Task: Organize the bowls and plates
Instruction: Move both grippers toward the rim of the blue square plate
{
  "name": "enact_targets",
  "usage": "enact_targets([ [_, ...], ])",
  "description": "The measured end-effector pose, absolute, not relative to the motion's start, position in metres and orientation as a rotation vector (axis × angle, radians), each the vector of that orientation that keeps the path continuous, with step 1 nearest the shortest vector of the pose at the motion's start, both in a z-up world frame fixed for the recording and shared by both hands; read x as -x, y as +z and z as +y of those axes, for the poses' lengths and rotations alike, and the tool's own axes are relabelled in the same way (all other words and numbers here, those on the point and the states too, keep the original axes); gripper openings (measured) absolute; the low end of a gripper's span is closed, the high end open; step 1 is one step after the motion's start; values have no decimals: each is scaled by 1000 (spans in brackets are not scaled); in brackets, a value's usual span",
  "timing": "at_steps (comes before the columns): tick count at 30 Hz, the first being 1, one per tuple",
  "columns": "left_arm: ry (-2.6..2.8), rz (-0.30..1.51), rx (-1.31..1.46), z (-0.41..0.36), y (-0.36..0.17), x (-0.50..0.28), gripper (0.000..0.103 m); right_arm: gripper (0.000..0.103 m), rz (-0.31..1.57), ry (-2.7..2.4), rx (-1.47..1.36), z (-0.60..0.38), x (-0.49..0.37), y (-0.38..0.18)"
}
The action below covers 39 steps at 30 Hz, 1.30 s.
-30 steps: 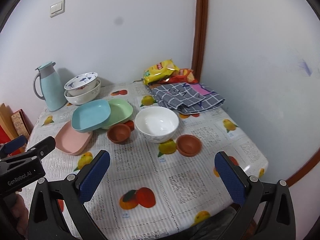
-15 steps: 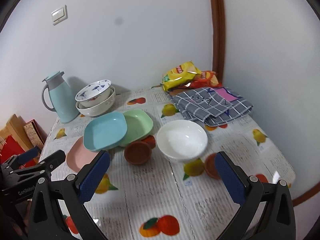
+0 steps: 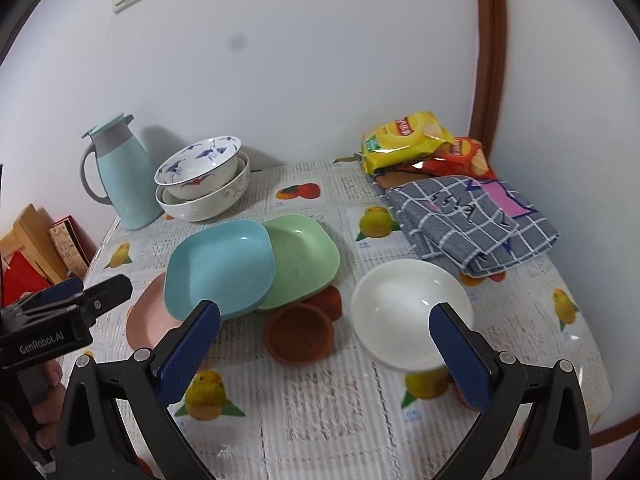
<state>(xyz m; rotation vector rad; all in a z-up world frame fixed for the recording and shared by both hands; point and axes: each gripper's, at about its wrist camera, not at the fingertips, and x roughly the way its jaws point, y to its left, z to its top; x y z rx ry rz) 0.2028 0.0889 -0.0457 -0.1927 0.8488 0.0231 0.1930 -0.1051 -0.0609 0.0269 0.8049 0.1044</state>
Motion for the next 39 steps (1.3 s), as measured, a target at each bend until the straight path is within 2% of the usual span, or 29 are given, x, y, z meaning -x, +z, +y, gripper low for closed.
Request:
enact_targets([
  [6, 47, 872, 211, 99, -61, -239, 98, 101, 839, 144, -20, -90, -223, -79],
  [9, 35, 898, 194, 101, -69, -259, 90, 100, 860, 156, -12, -84, -238, -88],
  [10, 32, 906, 193, 101, -71, -264, 79, 100, 866, 159, -8, -82, -243, -91],
  [11, 29, 915, 193, 101, -74, -269, 73, 100, 870, 160, -7, -80, -247, -94],
  [12, 26, 923, 192, 101, -76, -275, 73, 99, 872, 159, -8, -79, -250, -97],
  [15, 19, 939, 174, 99, -85, -292, 68, 92, 892, 169, -15, -74, -261, -106],
  [17, 19, 952, 160, 98, -92, -302, 60, 89, 908, 171, -22, -72, -267, -113],
  [19, -4, 973, 160, 97, -98, -310, 60, 83, 922, 171, -25, -70, -273, -119],
  [23, -16, 1011, 189, 98, -113, -323, 60, 79, 955, 156, -49, -68, -284, -132],
  [30, -11, 1023, 218, 99, -129, -328, 58, 65, 987, 148, -41, -61, -293, -148],
  [36, -35, 1052, 246, 105, -137, -334, 36, 46, 993, 144, -44, -58, -298, -155],
  [39, -51, 1057, 262, 106, -139, -337, 29, 45, 998, 151, -15, -53, -300, -159],
])
